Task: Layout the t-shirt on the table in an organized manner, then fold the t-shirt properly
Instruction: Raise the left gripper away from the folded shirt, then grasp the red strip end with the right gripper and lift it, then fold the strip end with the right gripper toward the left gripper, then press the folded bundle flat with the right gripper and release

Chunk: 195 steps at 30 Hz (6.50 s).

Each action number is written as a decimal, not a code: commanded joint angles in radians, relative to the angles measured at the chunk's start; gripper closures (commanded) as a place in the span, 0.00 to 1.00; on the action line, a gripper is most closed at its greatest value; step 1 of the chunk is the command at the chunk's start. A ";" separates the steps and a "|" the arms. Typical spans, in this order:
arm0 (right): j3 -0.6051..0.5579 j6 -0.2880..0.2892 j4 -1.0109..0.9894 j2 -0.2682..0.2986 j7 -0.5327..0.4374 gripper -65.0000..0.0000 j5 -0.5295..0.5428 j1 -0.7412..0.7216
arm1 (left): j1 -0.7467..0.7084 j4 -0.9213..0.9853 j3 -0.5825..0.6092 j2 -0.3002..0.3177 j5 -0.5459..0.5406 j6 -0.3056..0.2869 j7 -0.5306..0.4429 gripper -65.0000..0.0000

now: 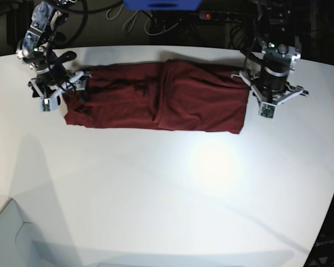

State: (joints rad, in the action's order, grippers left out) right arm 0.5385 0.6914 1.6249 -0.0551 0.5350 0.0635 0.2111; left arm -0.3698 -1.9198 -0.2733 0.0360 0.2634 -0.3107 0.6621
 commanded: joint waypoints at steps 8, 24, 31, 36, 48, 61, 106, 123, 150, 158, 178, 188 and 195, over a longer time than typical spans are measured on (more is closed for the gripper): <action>0.007 0.007 0.001 0.007 -0.017 0.14 0.016 -0.006 | -0.007 -0.031 -0.030 0.012 -0.002 0.006 -0.018 1.00; 0.002 0.007 -0.091 0.008 -0.025 0.15 0.019 -0.008 | 0.045 -0.027 -0.272 0.023 0.000 0.005 -0.018 1.00; 0.002 0.007 -0.093 0.007 -0.025 0.39 0.022 -0.009 | 0.045 -0.027 -0.272 0.023 0.000 0.005 -0.018 1.00; 0.001 0.007 -0.093 0.007 -0.025 0.68 0.022 -0.009 | 0.045 -0.010 -0.271 0.023 0.000 0.005 -0.018 1.00; 0.001 0.007 -0.079 0.004 -0.023 1.00 0.022 -0.012 | 0.073 0.059 -0.272 0.037 0.000 0.005 -0.020 1.00; -0.160 0.007 0.140 -0.028 -0.025 1.00 0.022 0.015 | 0.062 0.059 -0.274 0.037 0.007 0.005 -0.020 1.00; -1.027 -0.519 0.211 -0.028 -0.025 1.00 -0.110 -0.023 | -0.008 0.006 -0.467 0.023 0.000 0.005 -0.011 1.00; -1.133 -0.519 0.196 -0.067 -0.025 1.00 -0.104 -0.108 | 0.044 0.144 -0.146 -0.066 0.001 0.005 -0.017 1.00; -1.326 -0.513 0.094 -0.102 -0.026 1.00 -0.104 -0.230 | 0.058 0.182 -0.051 -0.066 -0.002 0.005 -0.018 1.00; -1.326 -0.511 0.059 -0.102 -0.026 1.00 -0.103 -0.272 | 0.035 0.107 -0.073 -0.066 -0.002 0.005 -0.018 1.00; -1.326 -0.378 -0.038 -0.102 -0.029 1.00 -0.103 -0.319 | 0.032 -0.011 -0.346 -0.081 -0.002 0.005 -0.018 1.00; -1.326 -0.376 -0.122 -0.102 -0.161 1.00 -0.103 -0.352 | 0.032 -0.010 -0.357 -0.080 -0.002 0.005 -0.018 1.00; -1.331 -0.375 -0.143 -0.102 -0.172 0.99 -0.103 -0.362 | 0.032 -0.010 -0.357 -0.080 -0.002 0.005 -0.018 1.00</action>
State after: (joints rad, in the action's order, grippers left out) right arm -0.7868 0.3103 1.4643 -0.1387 0.3954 -0.0483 -0.1364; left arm -0.3401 -1.9121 -0.6270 -0.0502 0.2607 -0.3141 0.6621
